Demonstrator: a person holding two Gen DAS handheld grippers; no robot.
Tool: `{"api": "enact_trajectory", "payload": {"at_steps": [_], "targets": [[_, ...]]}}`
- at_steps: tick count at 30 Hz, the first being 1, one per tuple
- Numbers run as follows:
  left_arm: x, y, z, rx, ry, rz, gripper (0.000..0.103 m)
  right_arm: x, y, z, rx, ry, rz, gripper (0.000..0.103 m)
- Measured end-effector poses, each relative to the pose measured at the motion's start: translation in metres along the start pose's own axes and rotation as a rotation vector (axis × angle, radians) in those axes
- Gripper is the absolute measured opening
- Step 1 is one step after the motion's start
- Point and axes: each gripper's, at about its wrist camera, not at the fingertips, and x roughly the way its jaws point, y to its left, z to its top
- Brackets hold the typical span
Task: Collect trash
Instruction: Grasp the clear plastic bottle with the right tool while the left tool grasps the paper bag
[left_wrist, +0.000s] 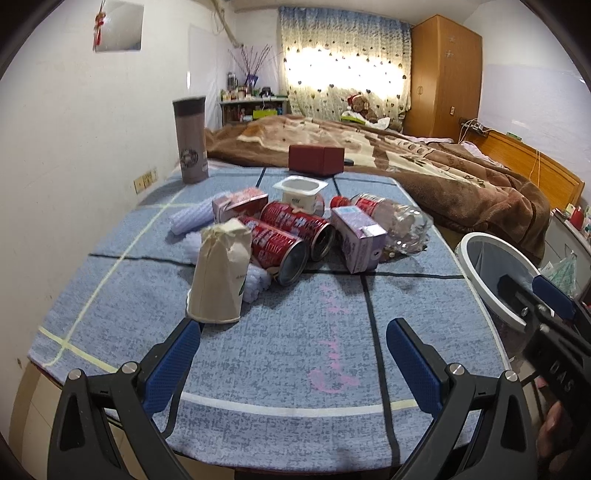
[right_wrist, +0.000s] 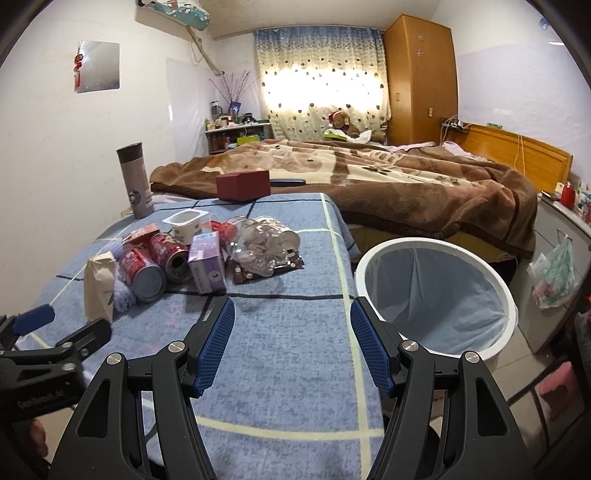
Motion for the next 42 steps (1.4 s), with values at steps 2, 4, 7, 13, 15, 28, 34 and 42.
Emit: {"api": "enact_trajectory", "payload": {"at_steps": [2,4,7,13,15,28,34,42], "targets": [[0.007,0.006,0.0,-0.01,0.022,-0.004,0.102,0.004,-0.003,0.002,0.004,0.001,0.016,0.067],[0.011,0.009,0.002,-0.008,0.032,-0.002,0.102,0.01,-0.008,0.006,0.009,-0.002,0.027,0.067],[0.018,0.016,0.004,-0.009,0.049,-0.001,0.102,0.019,-0.009,0.011,0.004,-0.005,0.041,0.067],[0.029,0.041,0.014,-0.098,0.065,-0.039,0.102,0.049,-0.005,0.03,-0.038,0.045,0.11,0.067],[0.032,0.047,0.017,-0.107,0.074,-0.02,0.102,0.057,-0.004,0.035,-0.051,0.056,0.113,0.067],[0.065,0.074,0.04,-0.141,0.107,0.028,0.097,0.105,0.013,0.069,-0.133,0.139,0.25,0.067],[0.079,0.08,0.04,-0.131,0.141,0.003,0.089,0.119,0.018,0.077,-0.165,0.136,0.285,0.067],[0.089,0.088,0.038,-0.127,0.185,-0.049,0.074,0.149,0.031,0.073,-0.203,0.234,0.348,0.067]]}}
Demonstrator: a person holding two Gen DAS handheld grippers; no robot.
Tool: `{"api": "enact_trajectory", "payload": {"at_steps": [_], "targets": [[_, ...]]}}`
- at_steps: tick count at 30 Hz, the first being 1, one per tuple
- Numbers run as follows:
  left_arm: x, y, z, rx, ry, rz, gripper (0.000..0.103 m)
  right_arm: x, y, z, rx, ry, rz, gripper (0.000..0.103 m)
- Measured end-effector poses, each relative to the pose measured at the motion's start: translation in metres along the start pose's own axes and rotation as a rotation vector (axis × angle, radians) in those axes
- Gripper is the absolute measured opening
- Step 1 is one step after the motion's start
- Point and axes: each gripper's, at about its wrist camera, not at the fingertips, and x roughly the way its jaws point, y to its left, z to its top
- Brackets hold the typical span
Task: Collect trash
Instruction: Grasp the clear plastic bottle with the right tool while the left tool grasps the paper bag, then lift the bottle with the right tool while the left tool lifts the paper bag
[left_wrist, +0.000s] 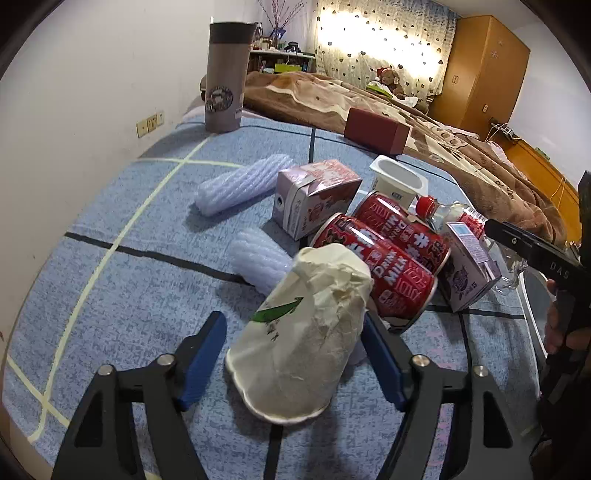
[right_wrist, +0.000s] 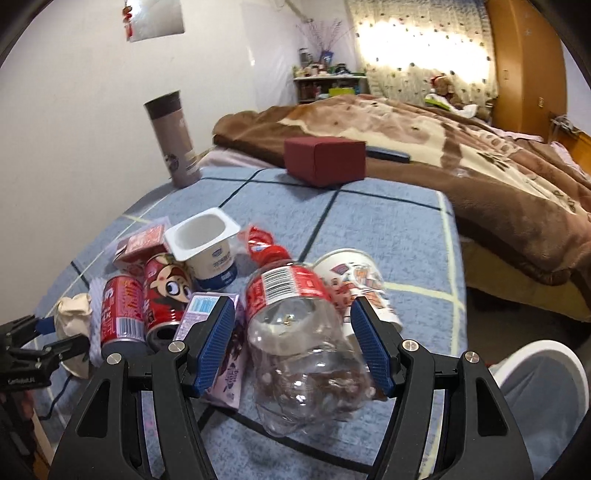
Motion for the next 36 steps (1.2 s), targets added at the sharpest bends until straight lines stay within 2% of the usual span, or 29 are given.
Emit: {"api": "enact_trajectory", "payload": {"at_steps": [3,7,16,19,24,26,36], "targets": [[0.001,0.003,0.002,-0.002,0.007,-0.012,0.071,0.004,0.005,-0.001,-0.023,0.024,-0.018,0.065],[0.003,0.005,0.003,0.003,0.01,-0.012,0.069,0.001,0.004,-0.003,-0.007,0.048,-0.019,0.055],[0.005,0.013,0.001,-0.029,0.019,-0.046,0.07,0.008,0.012,0.002,-0.013,0.07,-0.052,0.055],[0.007,0.016,0.001,-0.032,0.026,-0.037,0.074,0.011,0.017,0.004,-0.043,0.08,-0.068,0.056],[0.004,0.011,0.001,-0.017,0.008,-0.014,0.074,0.016,0.017,0.006,-0.03,0.088,-0.091,0.057],[0.005,0.012,0.001,-0.023,0.014,-0.026,0.067,0.017,0.018,0.006,-0.03,0.088,-0.1,0.057],[-0.002,-0.003,0.003,0.024,-0.01,-0.001,0.05,0.009,0.021,0.0,0.016,0.061,-0.125,0.056]]}}
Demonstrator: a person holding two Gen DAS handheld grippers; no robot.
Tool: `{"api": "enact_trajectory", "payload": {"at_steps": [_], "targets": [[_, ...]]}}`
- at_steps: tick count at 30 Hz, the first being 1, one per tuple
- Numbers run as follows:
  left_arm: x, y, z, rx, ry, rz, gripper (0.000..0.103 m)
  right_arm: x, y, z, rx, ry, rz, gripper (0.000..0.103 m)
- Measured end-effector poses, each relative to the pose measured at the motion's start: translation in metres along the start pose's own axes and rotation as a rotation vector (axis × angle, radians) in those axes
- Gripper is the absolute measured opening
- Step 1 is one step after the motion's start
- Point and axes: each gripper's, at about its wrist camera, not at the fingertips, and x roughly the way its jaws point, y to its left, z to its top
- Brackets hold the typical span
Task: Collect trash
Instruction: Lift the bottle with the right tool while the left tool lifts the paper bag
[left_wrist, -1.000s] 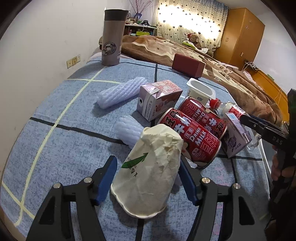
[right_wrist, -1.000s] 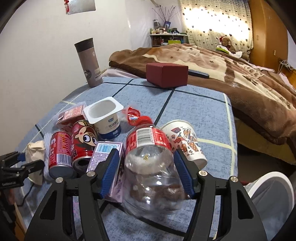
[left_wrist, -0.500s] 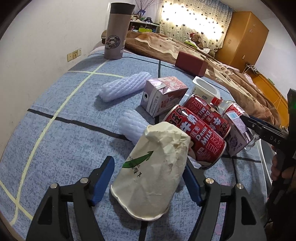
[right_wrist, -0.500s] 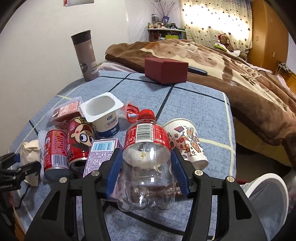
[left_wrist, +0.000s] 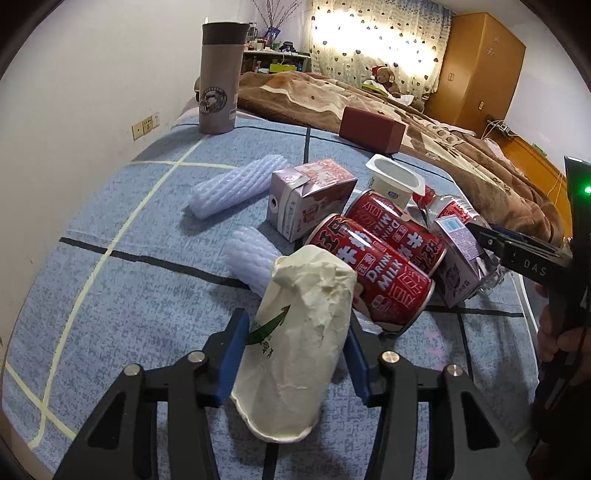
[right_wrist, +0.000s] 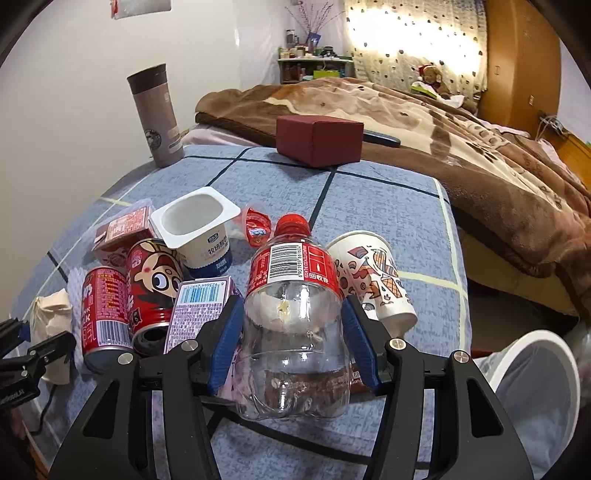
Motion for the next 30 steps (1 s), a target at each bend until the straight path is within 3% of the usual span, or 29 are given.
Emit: {"api": "enact_trajectory", "payload": {"at_steps": [3,10,16,25,30], "targets": [[-0.004,-0.004,0.0,0.021,-0.021,0.032,0.049,-0.003,0.001,-0.002,0.008,-0.016,0.001,0.056],[-0.017,-0.013,0.004,0.041,-0.066,0.034,0.049,-0.017,-0.002,-0.005,0.052,-0.068,0.018,0.055],[-0.023,-0.021,0.006,0.062,-0.091,0.04,0.049,-0.025,-0.001,-0.013,0.045,-0.063,0.017,0.055],[-0.017,-0.032,0.003,0.076,-0.073,0.016,0.049,-0.03,0.002,-0.021,-0.019,0.086,0.031,0.057],[-0.014,-0.034,0.003,0.073,-0.063,0.009,0.049,-0.018,-0.006,-0.018,0.025,0.095,0.095,0.057]]}}
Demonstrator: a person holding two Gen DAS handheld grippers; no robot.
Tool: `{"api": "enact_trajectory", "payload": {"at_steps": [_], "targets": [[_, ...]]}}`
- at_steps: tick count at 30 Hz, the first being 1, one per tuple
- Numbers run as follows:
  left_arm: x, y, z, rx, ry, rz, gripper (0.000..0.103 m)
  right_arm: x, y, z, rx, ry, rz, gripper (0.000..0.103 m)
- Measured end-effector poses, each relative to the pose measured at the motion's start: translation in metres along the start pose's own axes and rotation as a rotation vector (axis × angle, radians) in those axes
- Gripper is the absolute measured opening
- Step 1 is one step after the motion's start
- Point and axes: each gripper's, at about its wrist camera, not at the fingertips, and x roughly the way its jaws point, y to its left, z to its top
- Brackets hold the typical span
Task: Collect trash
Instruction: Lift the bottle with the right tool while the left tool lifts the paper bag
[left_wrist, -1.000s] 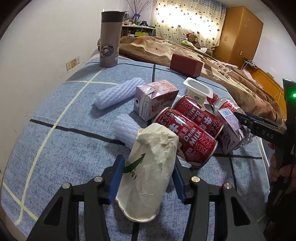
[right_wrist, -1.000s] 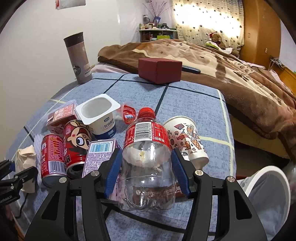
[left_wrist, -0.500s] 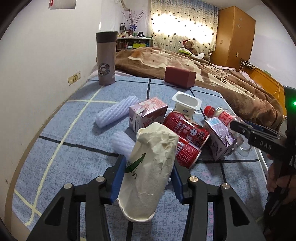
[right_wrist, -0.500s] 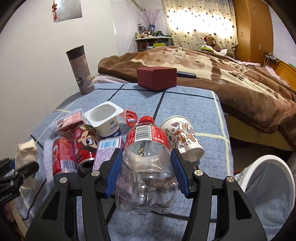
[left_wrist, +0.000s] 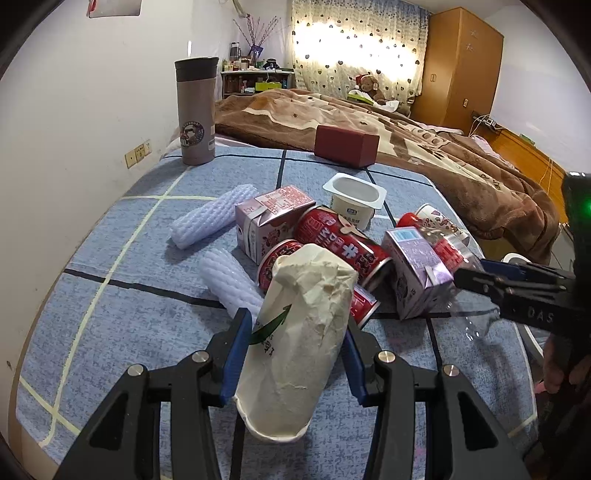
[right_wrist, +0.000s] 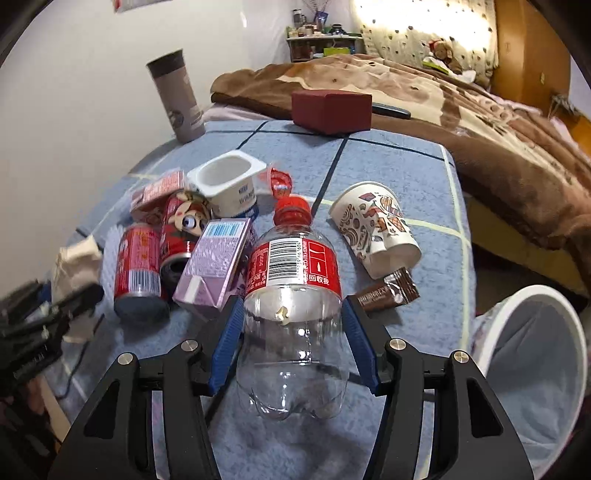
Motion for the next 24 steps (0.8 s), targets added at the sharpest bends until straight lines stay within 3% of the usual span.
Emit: {"api": "enact_trajectory", "payload": {"at_steps": [11,15,18,24], "targets": [[-0.004,-0.008,-0.001,0.001,0.005,-0.016,0.049,0.003,0.009,-0.004,-0.004,0.028,0.058,0.058],[-0.005,-0.01,0.0,0.006,0.006,-0.006,0.049,0.009,0.003,0.006,0.025,0.084,0.159,0.063],[-0.004,-0.011,0.0,0.005,0.008,-0.011,0.049,0.02,0.011,0.007,-0.009,0.108,0.08,0.065],[-0.001,-0.015,0.0,0.009,0.019,-0.022,0.049,0.036,0.017,0.009,0.014,0.128,0.077,0.066]]}}
